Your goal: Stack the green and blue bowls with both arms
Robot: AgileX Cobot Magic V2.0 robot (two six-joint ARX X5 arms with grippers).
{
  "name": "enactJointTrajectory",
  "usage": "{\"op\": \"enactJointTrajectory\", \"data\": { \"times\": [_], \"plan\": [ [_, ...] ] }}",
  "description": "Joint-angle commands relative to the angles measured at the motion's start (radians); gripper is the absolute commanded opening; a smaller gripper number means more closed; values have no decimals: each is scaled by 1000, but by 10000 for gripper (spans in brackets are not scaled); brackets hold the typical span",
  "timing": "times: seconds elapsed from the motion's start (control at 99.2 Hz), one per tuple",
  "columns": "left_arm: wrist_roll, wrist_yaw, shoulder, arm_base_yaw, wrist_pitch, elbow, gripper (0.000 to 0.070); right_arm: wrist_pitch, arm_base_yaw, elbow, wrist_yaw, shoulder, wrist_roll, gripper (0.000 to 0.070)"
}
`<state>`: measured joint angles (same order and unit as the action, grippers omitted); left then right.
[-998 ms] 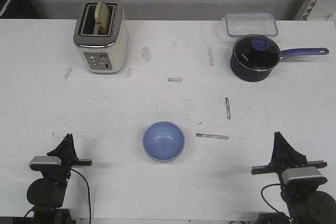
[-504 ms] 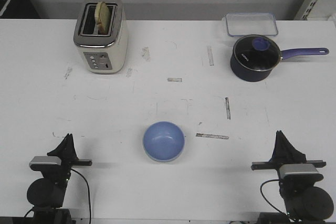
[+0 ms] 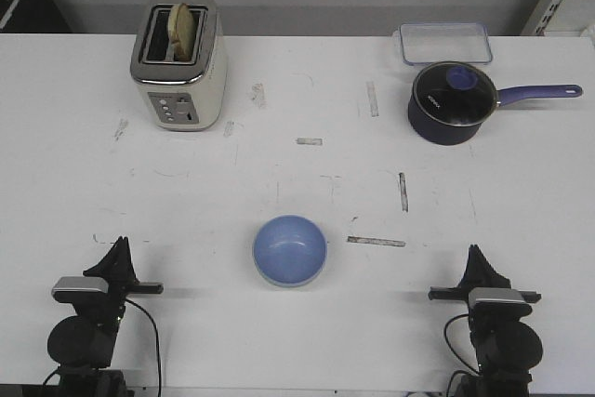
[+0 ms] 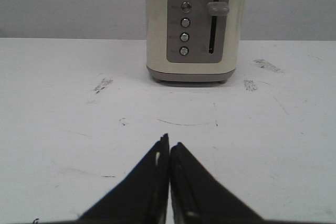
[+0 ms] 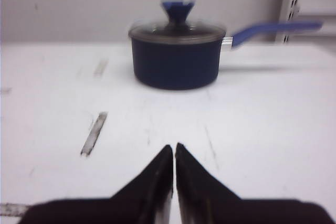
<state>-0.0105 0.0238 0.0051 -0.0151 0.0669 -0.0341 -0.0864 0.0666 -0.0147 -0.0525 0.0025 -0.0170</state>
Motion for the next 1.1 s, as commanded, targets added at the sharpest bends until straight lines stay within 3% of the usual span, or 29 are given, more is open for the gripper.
{"op": "enactJointTrajectory", "data": {
  "times": [0.0,1.089],
  "plan": [
    [-1,2,-2,2,13,22,1,19,-6,2,1,-1,-16,0],
    [-1,2,-2,2,13,22,1,34,-8,2,1,-1,-9,0]
  ]
}}
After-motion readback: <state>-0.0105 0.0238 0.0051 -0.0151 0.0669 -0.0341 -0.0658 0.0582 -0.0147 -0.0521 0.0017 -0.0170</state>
